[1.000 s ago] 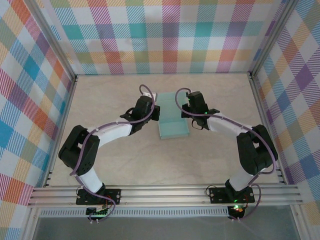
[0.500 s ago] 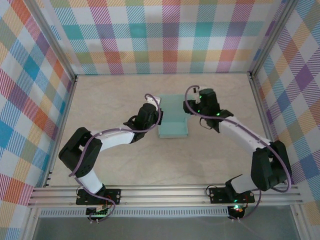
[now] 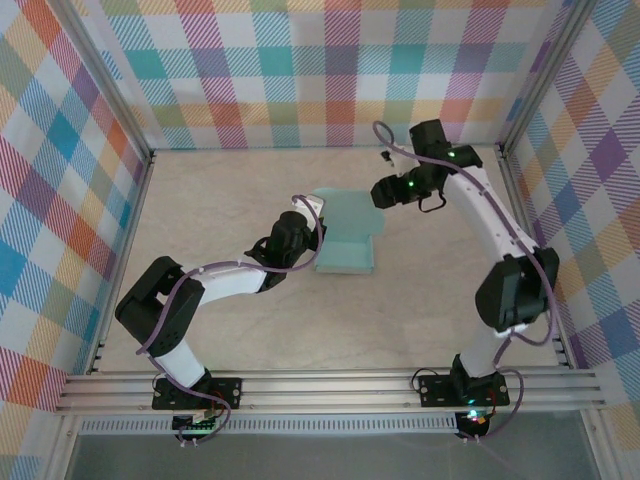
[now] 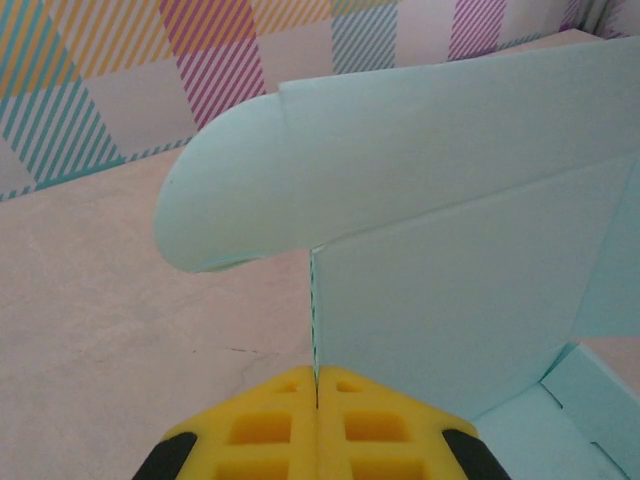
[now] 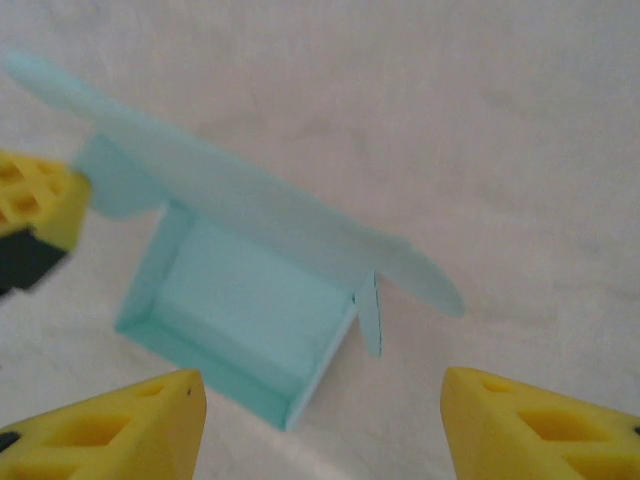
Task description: Fold the paper box
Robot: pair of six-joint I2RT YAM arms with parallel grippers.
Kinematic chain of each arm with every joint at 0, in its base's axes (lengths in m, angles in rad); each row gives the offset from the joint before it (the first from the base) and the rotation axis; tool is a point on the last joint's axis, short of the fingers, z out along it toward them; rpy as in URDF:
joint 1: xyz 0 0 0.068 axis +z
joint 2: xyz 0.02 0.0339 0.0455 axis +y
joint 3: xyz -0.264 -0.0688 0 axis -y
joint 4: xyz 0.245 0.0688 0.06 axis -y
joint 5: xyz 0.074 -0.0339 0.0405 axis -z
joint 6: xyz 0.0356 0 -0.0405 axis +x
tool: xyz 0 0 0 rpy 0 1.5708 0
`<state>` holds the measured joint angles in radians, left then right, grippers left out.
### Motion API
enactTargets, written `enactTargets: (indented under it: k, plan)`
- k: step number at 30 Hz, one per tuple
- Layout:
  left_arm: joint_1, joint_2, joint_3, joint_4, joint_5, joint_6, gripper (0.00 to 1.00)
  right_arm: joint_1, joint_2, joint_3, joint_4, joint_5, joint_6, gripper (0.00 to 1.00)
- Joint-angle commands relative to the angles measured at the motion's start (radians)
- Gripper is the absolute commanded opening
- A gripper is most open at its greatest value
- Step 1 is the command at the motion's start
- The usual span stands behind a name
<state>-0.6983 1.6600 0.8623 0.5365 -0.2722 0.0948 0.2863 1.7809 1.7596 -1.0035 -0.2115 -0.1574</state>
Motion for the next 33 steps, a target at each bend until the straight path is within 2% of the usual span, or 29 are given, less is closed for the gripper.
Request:
enactTargets:
  k: [1, 7, 11, 13, 16, 22, 24, 26, 33]
  plan:
    - [-0.006, -0.031, -0.024, 0.051, 0.024, 0.045, 0.00, -0.011, 0.090, 0.109, -0.208, 0.019, -0.127, 0.62]
    - [-0.005, -0.022, -0.029, 0.056, 0.033, 0.052, 0.00, -0.042, 0.211, 0.221, -0.251, -0.072, -0.199, 0.58]
    - [-0.005, -0.011, -0.018, 0.047, 0.034, 0.048, 0.00, -0.042, 0.264, 0.262, -0.290, -0.137, -0.240, 0.51]
    - [-0.006, -0.008, -0.016, 0.045, 0.035, 0.046, 0.00, -0.042, 0.276, 0.256, -0.294, -0.137, -0.255, 0.44]
    - [-0.006, -0.009, -0.014, 0.040, 0.036, 0.046, 0.00, -0.042, 0.275, 0.234, -0.290, -0.124, -0.277, 0.42]
    - [-0.006, -0.009, -0.007, 0.027, 0.033, 0.046, 0.00, -0.042, 0.272, 0.188, -0.251, -0.100, -0.300, 0.30]
    - [-0.005, -0.008, -0.006, 0.028, 0.031, 0.046, 0.00, -0.042, 0.273, 0.175, -0.240, -0.114, -0.302, 0.30]
    - [-0.005, -0.008, -0.003, 0.024, 0.034, 0.046, 0.00, -0.042, 0.273, 0.161, -0.228, -0.118, -0.300, 0.35]
    - [-0.005, -0.015, -0.003, 0.013, 0.026, 0.040, 0.00, -0.042, 0.249, 0.113, -0.182, -0.155, -0.312, 0.32]
